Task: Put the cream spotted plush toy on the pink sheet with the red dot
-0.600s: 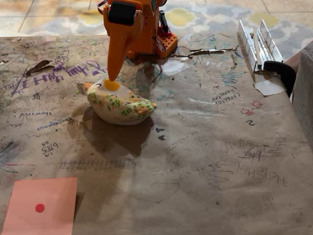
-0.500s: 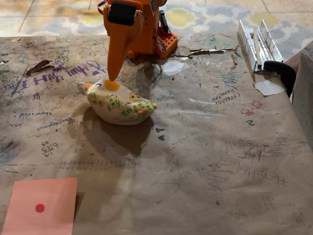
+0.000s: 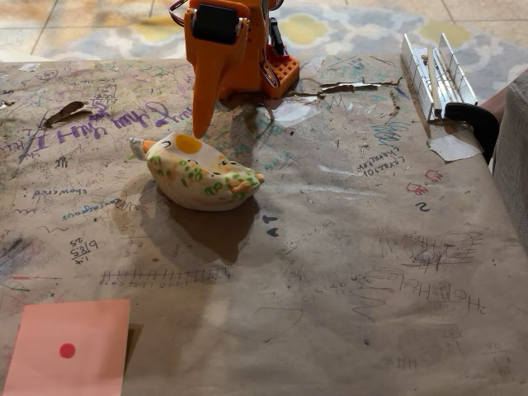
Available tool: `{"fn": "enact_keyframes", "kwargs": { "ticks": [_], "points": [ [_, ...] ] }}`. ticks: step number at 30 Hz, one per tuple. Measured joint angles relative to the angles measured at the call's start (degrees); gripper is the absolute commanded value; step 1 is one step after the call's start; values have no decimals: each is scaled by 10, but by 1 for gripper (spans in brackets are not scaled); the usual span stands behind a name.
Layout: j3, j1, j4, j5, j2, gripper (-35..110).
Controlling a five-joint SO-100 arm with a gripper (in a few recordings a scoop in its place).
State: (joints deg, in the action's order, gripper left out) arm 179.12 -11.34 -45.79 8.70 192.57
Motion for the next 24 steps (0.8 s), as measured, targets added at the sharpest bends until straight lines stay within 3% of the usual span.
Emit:
{"fn": "enact_keyframes", "kwargs": {
  "ticks": [6, 13, 18, 24],
  "points": [
    [0, 0, -4, 4, 0, 0],
    [-13, 9, -57, 110, 0, 0],
    [-166, 25, -219, 226, 0, 4],
    [-387, 75, -310, 350, -255, 16]
  ]
}}
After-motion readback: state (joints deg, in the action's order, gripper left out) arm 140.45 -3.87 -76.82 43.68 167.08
